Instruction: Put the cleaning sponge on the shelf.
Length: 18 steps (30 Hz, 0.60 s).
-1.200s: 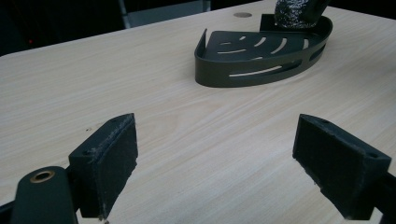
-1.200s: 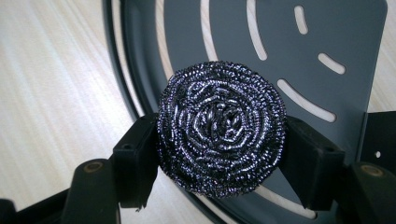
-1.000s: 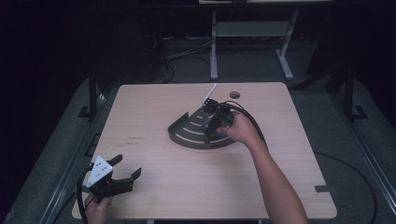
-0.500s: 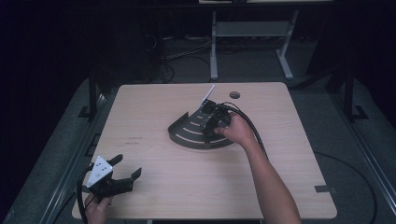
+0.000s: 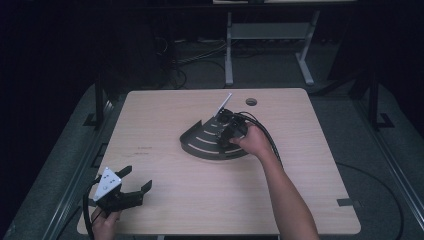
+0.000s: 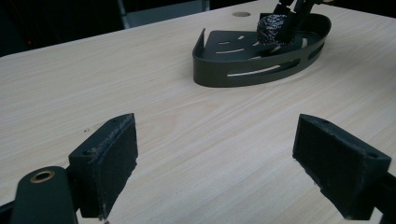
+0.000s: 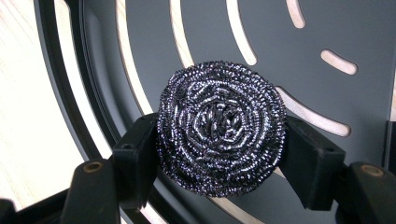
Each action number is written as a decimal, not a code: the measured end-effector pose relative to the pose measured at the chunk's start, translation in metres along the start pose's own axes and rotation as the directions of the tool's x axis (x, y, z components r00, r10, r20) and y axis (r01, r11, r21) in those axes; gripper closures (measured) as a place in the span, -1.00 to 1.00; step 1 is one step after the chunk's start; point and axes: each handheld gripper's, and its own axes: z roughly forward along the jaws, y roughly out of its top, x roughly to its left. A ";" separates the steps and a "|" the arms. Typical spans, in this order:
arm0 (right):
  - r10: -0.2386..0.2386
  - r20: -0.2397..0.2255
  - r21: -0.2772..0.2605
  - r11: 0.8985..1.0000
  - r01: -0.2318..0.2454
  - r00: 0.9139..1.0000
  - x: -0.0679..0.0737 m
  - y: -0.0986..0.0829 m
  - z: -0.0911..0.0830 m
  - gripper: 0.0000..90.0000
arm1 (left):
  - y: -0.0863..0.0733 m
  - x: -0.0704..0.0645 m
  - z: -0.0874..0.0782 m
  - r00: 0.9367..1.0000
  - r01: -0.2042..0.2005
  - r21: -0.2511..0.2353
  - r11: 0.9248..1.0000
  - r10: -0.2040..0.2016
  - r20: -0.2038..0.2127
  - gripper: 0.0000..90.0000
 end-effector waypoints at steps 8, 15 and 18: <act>0.012 0.007 -0.005 1.000 -0.012 1.000 -0.002 0.000 0.001 -0.28 | 0.000 0.000 0.000 1.000 0.000 -0.001 1.000 0.000 0.002 -0.71; 0.017 0.012 0.001 1.000 -0.017 1.000 -0.002 0.001 0.004 -0.28 | 0.000 0.000 0.000 1.000 -0.002 -0.001 1.000 0.002 0.002 -0.71; 0.019 0.013 -0.003 1.000 -0.019 1.000 -0.002 0.001 0.004 -0.28 | 0.000 0.000 -0.001 1.000 -0.004 -0.001 1.000 0.004 0.000 -0.71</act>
